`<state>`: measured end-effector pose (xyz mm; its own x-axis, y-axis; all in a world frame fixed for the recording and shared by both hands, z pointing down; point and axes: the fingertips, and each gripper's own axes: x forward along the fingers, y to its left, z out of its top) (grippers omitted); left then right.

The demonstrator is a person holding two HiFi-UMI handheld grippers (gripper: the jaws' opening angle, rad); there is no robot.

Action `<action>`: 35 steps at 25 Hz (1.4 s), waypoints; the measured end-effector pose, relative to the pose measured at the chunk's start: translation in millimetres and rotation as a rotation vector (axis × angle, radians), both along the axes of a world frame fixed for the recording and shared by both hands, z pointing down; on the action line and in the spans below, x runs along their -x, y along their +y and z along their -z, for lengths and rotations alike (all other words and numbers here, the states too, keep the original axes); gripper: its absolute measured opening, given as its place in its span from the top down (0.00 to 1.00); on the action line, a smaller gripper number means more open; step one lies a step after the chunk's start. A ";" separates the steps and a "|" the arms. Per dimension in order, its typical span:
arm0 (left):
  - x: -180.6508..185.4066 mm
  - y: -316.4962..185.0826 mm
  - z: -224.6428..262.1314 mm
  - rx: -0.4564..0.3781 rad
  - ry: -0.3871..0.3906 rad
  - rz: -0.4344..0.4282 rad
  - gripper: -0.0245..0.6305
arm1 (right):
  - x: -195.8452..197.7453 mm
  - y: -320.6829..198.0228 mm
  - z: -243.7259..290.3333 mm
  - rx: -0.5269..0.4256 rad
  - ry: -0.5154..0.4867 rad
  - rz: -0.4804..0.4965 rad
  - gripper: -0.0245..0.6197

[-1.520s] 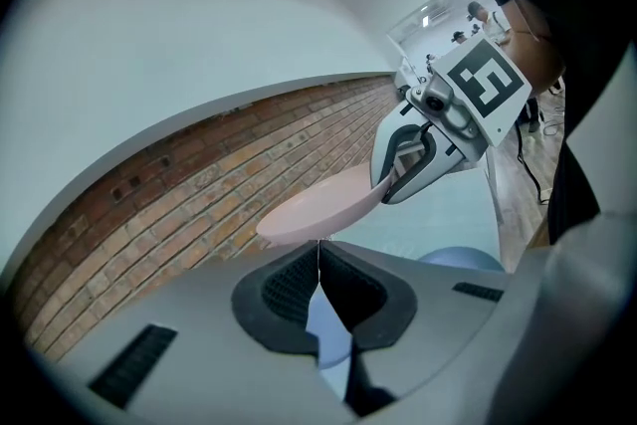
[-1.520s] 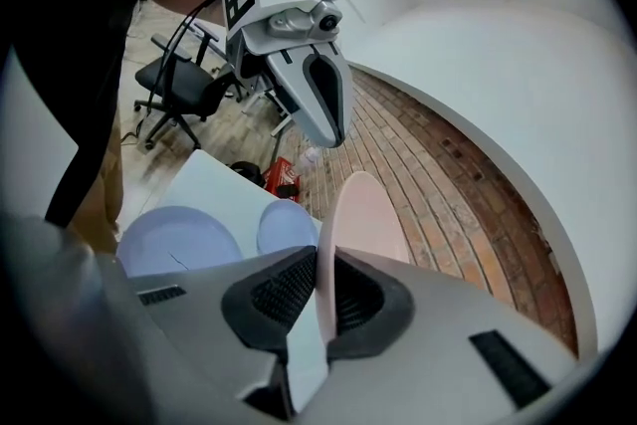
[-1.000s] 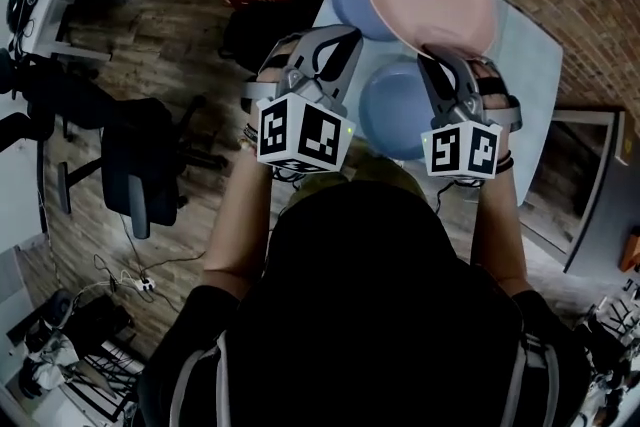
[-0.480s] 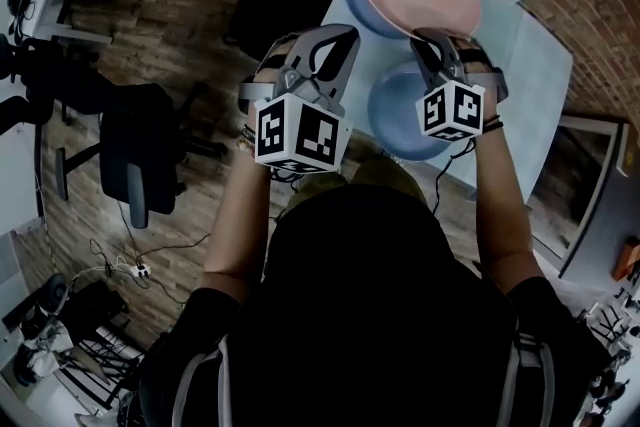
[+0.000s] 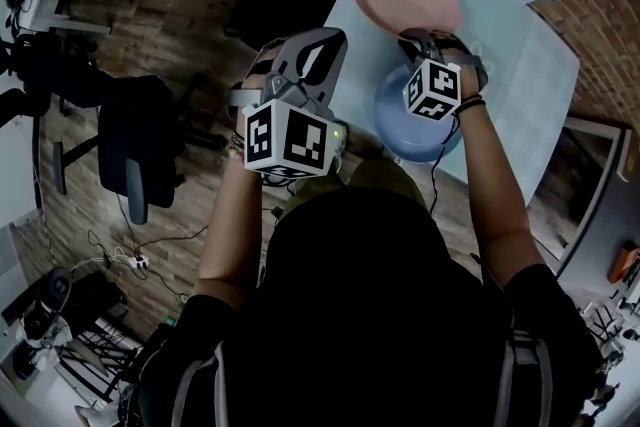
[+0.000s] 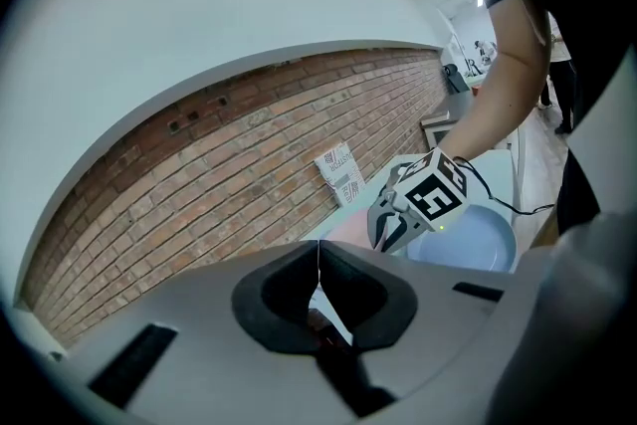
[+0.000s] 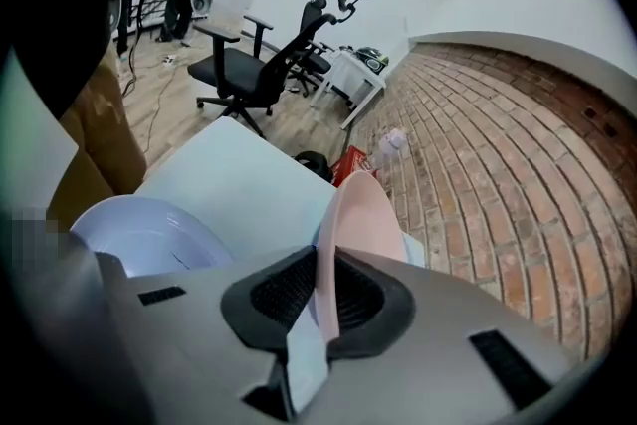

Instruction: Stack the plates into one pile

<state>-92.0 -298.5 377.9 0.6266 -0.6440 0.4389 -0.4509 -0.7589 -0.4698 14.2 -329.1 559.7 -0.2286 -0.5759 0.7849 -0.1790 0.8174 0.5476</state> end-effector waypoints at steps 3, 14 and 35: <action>6.8 -4.9 -3.2 0.004 -0.004 0.011 0.93 | 4.7 1.1 -17.8 0.047 0.020 0.017 0.88; 20.4 -20.4 -9.6 0.018 0.025 0.038 0.93 | 5.0 -10.1 -47.6 0.163 0.049 0.017 0.88; 16.1 -26.3 -21.7 0.041 0.057 0.017 0.93 | 6.7 -1.1 -80.3 0.362 0.102 0.002 0.73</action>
<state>-108.1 -324.8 399.6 0.6402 -0.6372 0.4291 -0.4890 -0.7688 -0.4121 7.5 -330.2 640.0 -0.1397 -0.2564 0.9564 -0.1372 0.9616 0.2378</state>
